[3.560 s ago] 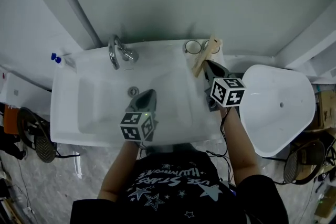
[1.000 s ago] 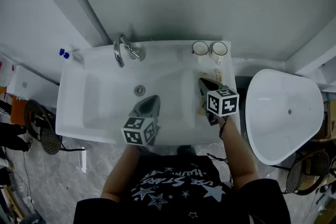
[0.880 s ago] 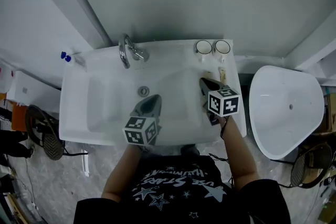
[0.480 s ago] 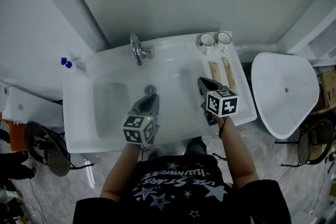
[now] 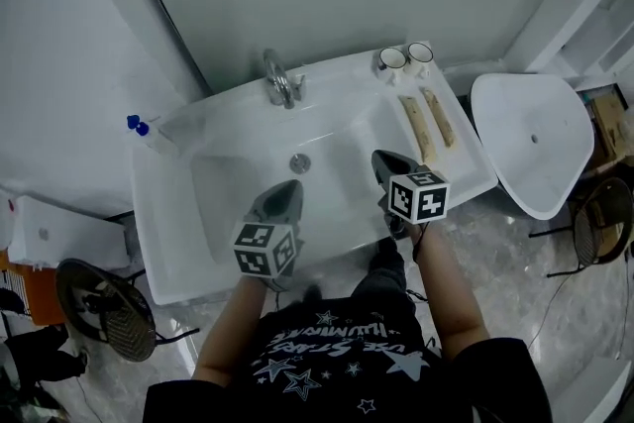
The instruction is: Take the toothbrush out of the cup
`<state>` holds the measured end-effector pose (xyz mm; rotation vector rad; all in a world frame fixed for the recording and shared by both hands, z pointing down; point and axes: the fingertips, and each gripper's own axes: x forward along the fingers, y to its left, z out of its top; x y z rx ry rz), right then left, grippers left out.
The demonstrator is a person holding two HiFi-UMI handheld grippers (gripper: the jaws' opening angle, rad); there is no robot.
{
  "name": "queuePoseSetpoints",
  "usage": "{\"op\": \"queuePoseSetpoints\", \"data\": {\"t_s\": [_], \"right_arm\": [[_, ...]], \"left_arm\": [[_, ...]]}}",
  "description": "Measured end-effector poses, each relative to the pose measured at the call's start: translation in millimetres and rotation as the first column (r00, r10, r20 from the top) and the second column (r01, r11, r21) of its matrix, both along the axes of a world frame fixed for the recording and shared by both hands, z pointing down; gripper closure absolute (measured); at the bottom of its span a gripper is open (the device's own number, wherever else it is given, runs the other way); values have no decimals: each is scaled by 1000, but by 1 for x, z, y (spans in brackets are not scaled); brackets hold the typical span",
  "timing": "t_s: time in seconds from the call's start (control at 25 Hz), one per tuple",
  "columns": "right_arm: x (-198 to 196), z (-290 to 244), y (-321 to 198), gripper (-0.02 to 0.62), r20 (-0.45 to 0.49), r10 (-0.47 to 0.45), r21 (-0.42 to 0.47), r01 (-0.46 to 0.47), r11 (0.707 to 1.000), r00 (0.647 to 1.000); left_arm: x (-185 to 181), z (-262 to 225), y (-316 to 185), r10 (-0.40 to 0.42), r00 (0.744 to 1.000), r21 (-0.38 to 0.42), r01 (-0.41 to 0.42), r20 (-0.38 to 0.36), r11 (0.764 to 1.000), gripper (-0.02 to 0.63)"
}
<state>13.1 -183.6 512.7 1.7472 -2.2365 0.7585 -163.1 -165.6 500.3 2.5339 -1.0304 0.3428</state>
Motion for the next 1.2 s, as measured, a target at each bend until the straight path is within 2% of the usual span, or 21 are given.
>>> {"op": "queuePoseSetpoints", "data": {"t_s": [0.32,0.56,0.88,1.2], "right_arm": [[-26,-4,70,581,-30,124,8,-124,992,992],[-24,-11,107,581,-15,195,20,-195,981,981],[-18,-11,130,581,23,227,25,-228,973,974],[-22,-8,175,581,47,216,32,-217,976,975]], "left_arm": [[-32,4,41,110,994,-27,-111,-20,994,584],[-29,5,56,151,988,-44,-152,-22,987,584],[-8,-4,75,190,981,-32,-191,-28,981,584],[5,-16,121,201,979,-4,-202,-30,979,584]]}}
